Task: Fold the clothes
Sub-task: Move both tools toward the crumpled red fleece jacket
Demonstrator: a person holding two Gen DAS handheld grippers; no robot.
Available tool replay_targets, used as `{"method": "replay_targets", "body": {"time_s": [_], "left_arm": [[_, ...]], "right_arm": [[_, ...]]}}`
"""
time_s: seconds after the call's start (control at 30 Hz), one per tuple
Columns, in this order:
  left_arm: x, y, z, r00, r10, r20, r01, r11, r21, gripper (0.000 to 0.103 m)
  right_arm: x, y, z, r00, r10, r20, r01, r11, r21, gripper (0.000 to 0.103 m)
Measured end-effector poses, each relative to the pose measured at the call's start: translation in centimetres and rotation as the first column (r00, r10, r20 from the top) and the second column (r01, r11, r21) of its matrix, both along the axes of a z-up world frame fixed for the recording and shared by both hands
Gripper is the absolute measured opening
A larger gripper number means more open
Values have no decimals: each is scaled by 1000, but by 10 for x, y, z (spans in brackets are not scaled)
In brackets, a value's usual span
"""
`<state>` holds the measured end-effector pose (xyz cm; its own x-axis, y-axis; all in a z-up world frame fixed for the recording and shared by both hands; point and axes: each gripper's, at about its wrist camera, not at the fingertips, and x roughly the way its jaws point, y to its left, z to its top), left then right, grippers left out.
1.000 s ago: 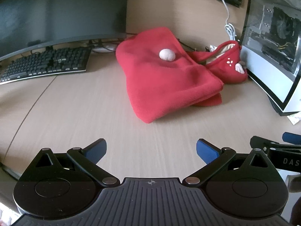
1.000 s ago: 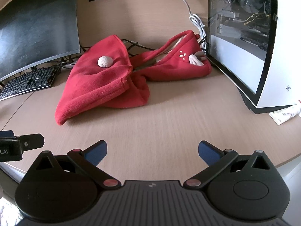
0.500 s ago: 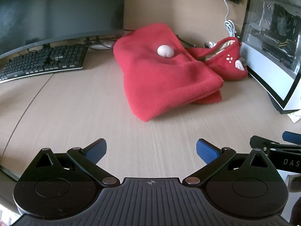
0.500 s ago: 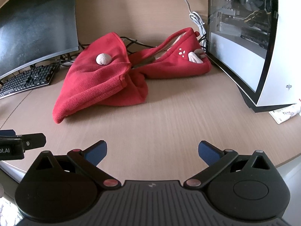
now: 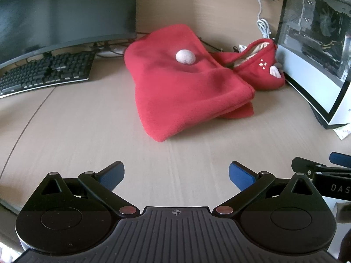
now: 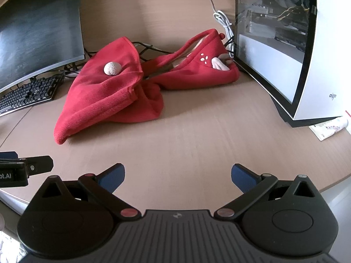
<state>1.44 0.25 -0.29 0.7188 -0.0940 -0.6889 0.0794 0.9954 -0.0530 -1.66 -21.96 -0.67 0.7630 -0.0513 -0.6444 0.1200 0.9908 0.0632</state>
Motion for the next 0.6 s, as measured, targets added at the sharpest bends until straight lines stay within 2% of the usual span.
{"method": "replay_targets", "body": {"time_s": [0.37, 0.47, 0.6], "left_arm": [[9, -9, 3, 1000, -8, 5, 7, 999, 33, 103], [15, -12, 5, 1000, -15, 2, 15, 998, 66, 103], [27, -11, 11, 1000, -1, -2, 2, 997, 74, 103]], "right_arm": [[10, -13, 5, 1000, -3, 11, 3, 1000, -5, 103], [20, -20, 8, 1000, 4, 15, -4, 1000, -3, 103], [41, -25, 8, 1000, 25, 11, -25, 1000, -4, 103]]}}
